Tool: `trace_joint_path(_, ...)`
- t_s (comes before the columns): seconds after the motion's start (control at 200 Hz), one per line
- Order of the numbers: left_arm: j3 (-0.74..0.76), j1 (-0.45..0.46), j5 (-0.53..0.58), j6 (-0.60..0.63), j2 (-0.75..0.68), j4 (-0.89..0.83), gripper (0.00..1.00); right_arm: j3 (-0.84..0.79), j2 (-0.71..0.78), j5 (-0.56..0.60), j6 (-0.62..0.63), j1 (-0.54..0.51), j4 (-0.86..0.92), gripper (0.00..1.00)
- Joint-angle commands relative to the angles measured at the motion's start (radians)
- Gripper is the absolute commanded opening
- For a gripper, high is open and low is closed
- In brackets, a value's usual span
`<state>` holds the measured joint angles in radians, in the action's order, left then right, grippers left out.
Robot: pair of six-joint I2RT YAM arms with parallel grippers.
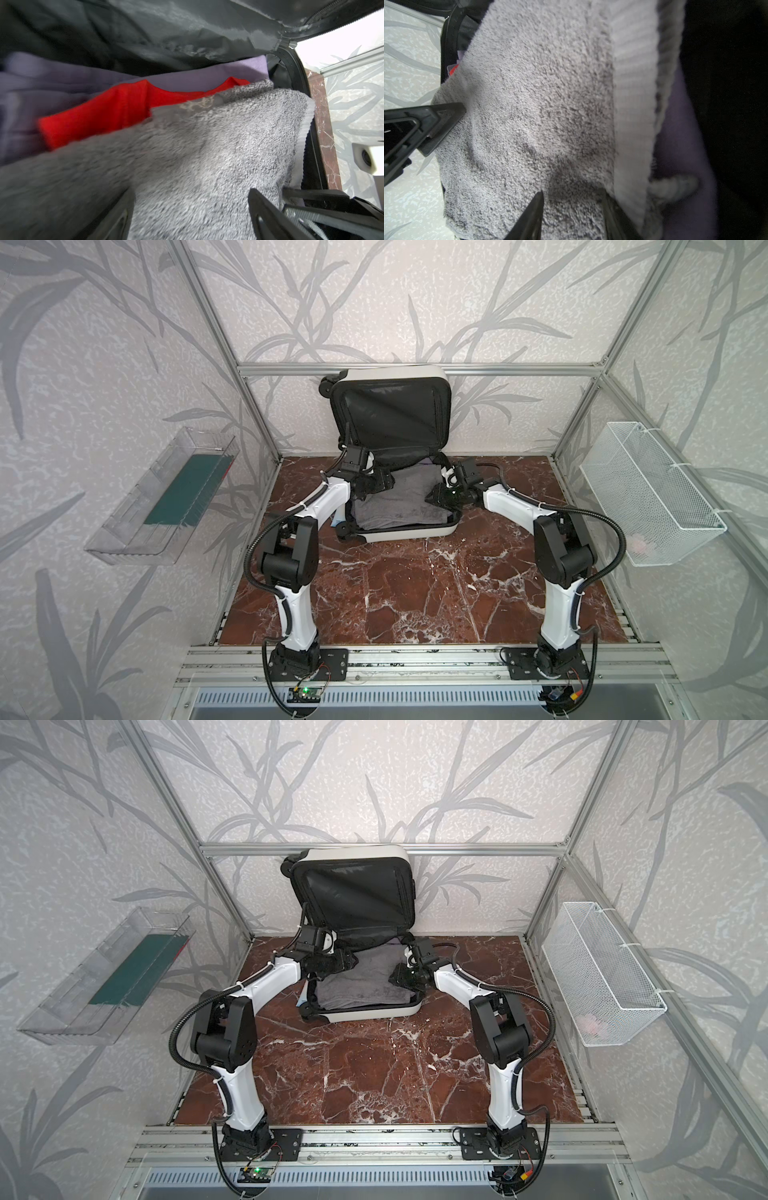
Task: Pack the luggage
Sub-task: 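Press the towel flat with both grippers and open them, then raise both grippers out of the suitcase and move them apart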
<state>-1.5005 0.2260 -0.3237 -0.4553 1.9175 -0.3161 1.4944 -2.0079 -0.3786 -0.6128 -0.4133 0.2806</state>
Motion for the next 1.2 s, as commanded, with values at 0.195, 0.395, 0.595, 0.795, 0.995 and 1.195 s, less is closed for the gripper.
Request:
trace_joint_path(0.195, 0.054, -0.063, 0.003, -0.009, -0.021, 0.022, 0.87, -0.030, 0.034, 0.032, 0.001, 0.004, 0.054, 0.47)
trace_joint_path(0.395, 0.045, -0.062, -0.011, -0.019, 0.043, 0.038, 0.87, -0.050, 0.044, 0.038, -0.010, 0.006, 0.048, 0.47)
trace_joint_path(0.595, -0.008, -0.057, -0.030, 0.004, 0.078, 0.012, 0.87, -0.057, 0.054, 0.040, -0.017, 0.009, 0.046, 0.47)
trace_joint_path(0.795, -0.085, -0.054, -0.041, 0.031, -0.012, -0.054, 0.87, -0.005, 0.071, 0.026, 0.001, 0.020, 0.086, 0.47)
trace_joint_path(0.995, -0.057, -0.078, 0.007, 0.043, -0.160, -0.085, 0.89, 0.076, 0.140, -0.018, 0.050, 0.045, 0.149, 0.53)
trace_joint_path(1.195, 0.061, -0.178, 0.017, 0.013, -0.227, -0.037, 0.91, 0.088, 0.244, 0.024, 0.108, 0.077, 0.221, 0.63)
